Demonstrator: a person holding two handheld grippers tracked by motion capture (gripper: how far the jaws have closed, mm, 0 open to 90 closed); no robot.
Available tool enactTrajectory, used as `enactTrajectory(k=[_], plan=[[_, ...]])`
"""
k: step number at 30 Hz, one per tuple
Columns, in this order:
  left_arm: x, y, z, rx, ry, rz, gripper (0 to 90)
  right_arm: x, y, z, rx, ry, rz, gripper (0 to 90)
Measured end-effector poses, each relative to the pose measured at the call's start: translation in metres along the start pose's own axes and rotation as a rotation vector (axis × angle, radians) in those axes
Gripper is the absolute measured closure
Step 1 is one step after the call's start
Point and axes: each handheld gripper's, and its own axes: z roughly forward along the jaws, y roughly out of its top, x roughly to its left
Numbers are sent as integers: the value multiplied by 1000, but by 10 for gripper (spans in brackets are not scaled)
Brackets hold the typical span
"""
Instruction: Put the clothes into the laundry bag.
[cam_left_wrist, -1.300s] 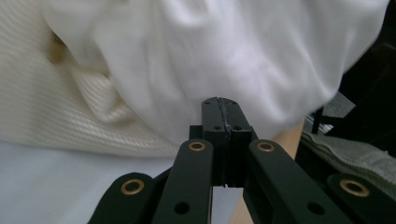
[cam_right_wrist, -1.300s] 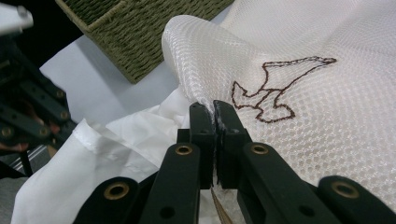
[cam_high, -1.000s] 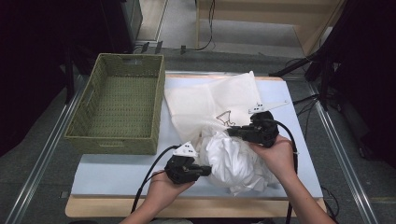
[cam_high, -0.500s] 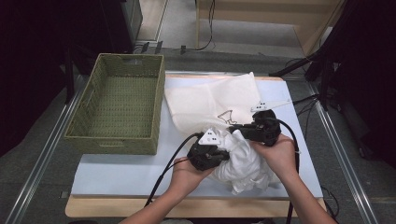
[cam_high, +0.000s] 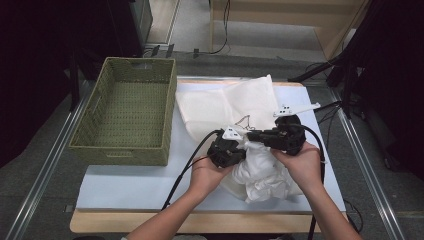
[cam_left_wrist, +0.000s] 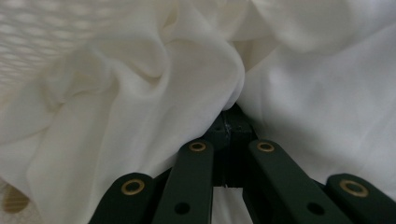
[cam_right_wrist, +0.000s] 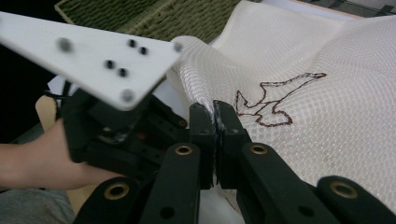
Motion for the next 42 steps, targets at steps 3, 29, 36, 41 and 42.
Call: enactTrajectory(k=[3,29,36,41,42], plan=[[6,2,2,-8,9,-6,900,5,2,-5,-16,-3,-11,885],[13,-8,-44,37,-57,-27,900,-11,-13,13,52,-15,2,882],[-12,-23,-63,35,-91,16,900,-13,-14,14,49,-21,3,882],[-31,-26,-56,41,-133,47,900,-15,-13,14,43,-28,9,882],[-33,-25,-53,40,-138,46,900,-15,-13,14,43,-29,9,882]])
